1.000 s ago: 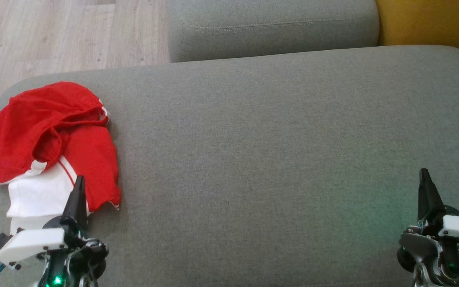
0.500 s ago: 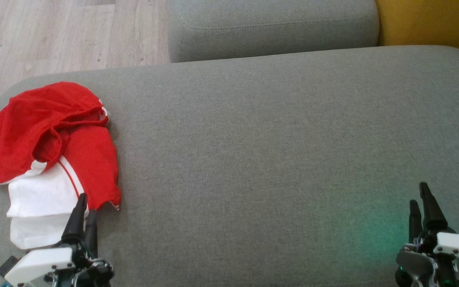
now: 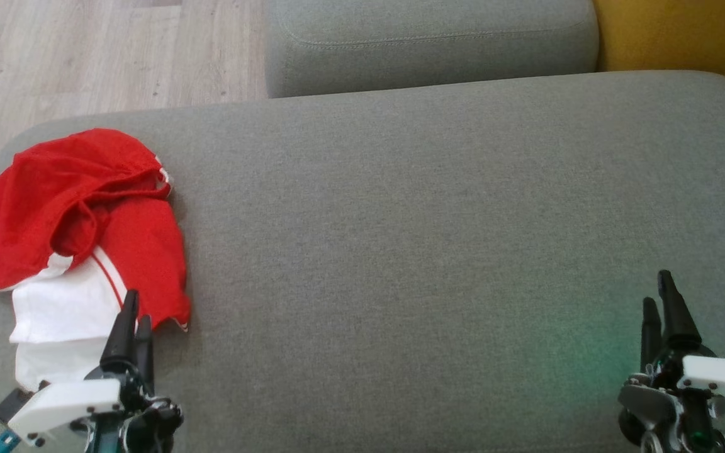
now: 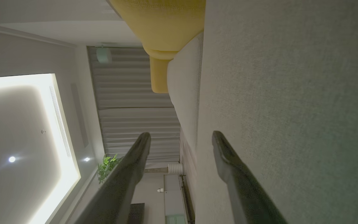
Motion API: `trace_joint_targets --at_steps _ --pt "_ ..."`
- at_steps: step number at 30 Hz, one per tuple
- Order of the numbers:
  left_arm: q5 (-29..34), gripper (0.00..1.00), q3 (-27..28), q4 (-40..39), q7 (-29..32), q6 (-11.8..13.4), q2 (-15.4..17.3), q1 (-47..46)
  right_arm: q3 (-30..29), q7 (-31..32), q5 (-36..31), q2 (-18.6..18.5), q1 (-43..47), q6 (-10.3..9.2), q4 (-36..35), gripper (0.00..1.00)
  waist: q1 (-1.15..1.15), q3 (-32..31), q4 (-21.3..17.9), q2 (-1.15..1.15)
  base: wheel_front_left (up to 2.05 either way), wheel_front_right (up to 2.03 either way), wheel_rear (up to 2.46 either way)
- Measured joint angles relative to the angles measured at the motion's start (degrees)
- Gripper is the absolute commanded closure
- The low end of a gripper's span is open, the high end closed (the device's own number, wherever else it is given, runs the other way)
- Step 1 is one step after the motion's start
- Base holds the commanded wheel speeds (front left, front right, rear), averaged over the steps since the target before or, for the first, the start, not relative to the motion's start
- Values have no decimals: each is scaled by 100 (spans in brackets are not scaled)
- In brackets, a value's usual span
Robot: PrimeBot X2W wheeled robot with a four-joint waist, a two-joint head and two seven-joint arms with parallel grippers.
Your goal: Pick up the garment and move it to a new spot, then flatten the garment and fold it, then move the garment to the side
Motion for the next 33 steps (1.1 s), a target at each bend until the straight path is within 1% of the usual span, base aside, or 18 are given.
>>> trace_joint_targets --at_steps 5,12,21,29,33 --pt "383 0 -12 -70 -81 2 0 -3 151 -115 -176 -20 -5 0 -104 0 0 1 -4 0 0 0 0" --pt "1053 0 -102 -235 -218 113 1 -5 357 -223 -586 -164 -9 0 -197 0 0 -6 3 0 0 0 0" --pt "1912 0 -278 -335 -332 237 3 -5 648 -375 -1414 -286 -14 0 -290 0 0 -25 21 0 0 0 0" --pt "2900 0 -437 -372 -485 471 5 -7 813 -513 -2186 -363 -19 0 -290 0 0 -42 8 0 0 0 0" --pt "3264 0 -561 -371 -547 532 5 -8 855 -567 -2588 -368 -51 0 -289 0 0 -48 -8 0 0 0 0"
